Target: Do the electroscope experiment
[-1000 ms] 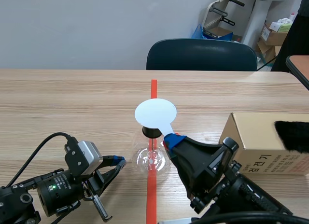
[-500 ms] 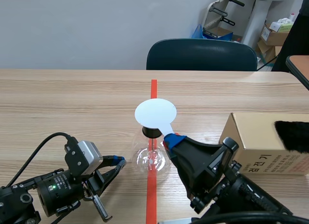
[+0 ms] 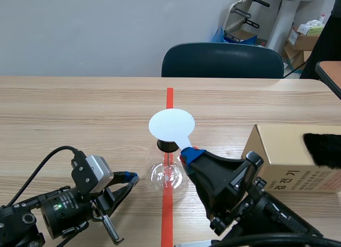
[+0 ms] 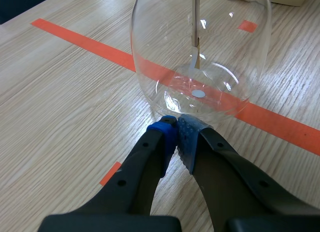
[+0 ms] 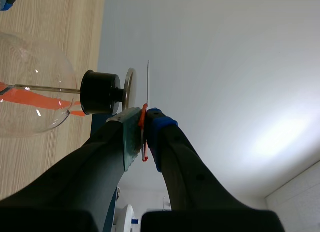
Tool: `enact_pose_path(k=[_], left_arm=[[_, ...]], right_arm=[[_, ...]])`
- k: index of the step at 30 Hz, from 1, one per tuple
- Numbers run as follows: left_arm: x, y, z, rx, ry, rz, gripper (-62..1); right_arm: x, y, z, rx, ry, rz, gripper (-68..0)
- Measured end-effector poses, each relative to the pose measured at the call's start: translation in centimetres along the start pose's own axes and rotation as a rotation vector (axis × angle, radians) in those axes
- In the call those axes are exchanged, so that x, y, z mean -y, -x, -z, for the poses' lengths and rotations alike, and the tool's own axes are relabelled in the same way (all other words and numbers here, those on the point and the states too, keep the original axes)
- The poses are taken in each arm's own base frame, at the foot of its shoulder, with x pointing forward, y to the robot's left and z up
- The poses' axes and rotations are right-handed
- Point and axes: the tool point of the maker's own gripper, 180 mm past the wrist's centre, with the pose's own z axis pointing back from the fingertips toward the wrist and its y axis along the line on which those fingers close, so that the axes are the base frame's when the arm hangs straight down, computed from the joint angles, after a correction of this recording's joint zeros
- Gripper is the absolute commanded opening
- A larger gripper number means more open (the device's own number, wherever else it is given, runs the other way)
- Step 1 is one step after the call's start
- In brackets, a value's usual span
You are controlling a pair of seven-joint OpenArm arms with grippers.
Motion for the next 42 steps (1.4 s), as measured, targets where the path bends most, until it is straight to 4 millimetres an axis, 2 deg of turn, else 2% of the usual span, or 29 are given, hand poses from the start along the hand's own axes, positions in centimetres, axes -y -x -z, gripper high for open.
enact_pose_path(k=[32, 37, 42], left_arm=[[0.0, 0.0, 0.0, 0.0, 0.0, 0.0, -56.8], [0.0, 0.0, 0.0, 0.0, 0.0, 0.0, -56.8], [0.0, 0.0, 0.0, 0.0, 0.0, 0.0, -56.8]], right_arm=[[0.0, 0.0, 0.0, -0.001, 0.0, 0.0, -66.5], [0.0, 0.9, 0.0, -0.051, 0.0, 0.0, -66.5], [0.0, 3.4, -0.3, -0.189, 0.0, 0.0, -66.5]])
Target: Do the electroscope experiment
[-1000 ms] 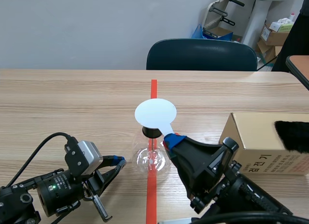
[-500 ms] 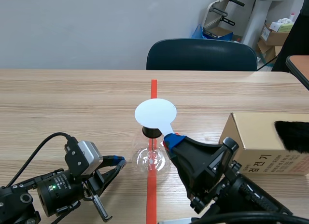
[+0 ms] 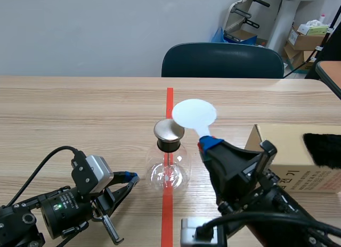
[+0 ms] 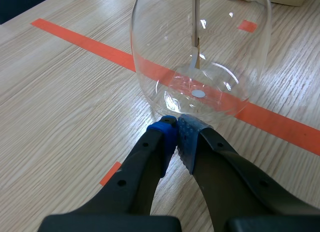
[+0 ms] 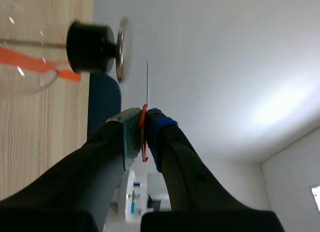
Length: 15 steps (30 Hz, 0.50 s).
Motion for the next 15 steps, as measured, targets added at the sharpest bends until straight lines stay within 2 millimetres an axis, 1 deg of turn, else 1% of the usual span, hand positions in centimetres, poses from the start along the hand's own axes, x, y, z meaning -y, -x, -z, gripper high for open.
enact_pose_path(k=[5, 9, 12, 15], left_arm=[[0.0, 0.0, 0.0, 0.0, 0.0, 0.0, -56.8], [0.0, 0.0, 0.0, 0.0, 0.0, 0.0, -56.9], [0.0, 0.0, 0.0, 0.0, 0.0, 0.0, -56.8], [0.0, 0.0, 0.0, 0.0, 0.0, 0.0, -56.8]], right_arm=[[0.0, 3.4, -0.3, -0.189, 0.0, 0.001, -66.5], [0.0, 5.7, -0.9, -0.32, 0.001, 0.004, -66.5], [0.0, 6.9, -1.4, -0.391, 0.001, 0.004, -66.5], [0.0, 7.6, -1.7, -0.433, 0.001, 0.004, -66.5]])
